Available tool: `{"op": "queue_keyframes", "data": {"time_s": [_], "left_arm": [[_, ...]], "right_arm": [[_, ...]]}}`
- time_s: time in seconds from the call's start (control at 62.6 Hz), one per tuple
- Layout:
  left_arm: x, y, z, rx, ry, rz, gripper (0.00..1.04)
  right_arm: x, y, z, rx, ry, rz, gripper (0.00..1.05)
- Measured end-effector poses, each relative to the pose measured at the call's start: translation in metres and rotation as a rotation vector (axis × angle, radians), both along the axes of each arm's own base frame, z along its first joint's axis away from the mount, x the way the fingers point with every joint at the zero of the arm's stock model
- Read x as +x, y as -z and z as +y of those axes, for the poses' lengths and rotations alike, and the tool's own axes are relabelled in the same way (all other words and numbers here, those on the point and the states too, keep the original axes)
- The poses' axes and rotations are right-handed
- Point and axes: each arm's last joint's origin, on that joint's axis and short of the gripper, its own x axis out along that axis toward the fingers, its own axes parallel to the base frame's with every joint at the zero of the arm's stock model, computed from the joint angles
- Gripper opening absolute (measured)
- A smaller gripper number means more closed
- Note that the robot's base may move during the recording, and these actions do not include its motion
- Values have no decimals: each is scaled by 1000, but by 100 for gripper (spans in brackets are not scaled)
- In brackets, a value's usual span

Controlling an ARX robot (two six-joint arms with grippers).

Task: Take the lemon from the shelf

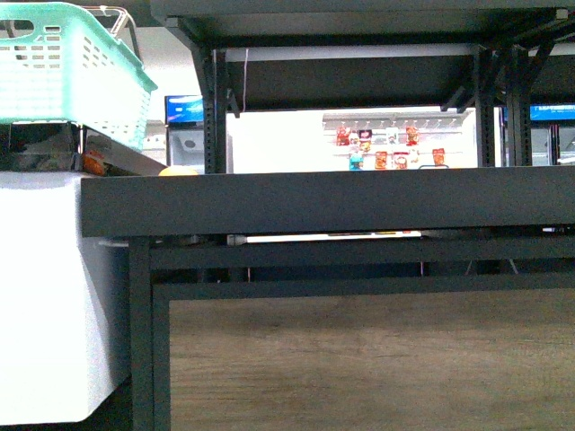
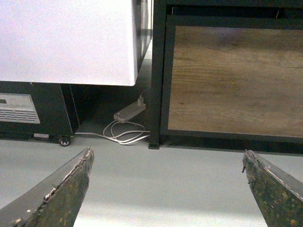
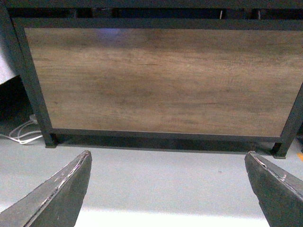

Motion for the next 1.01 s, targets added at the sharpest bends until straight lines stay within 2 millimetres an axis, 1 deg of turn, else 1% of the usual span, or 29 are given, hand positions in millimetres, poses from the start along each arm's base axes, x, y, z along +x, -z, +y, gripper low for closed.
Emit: {"op": "queue_keyframes", "data": {"time_s": [1.007], "left_arm": [[0, 0, 0, 0, 0, 0, 97]], "right_arm": [[0, 0, 0, 0, 0, 0, 97]]}}
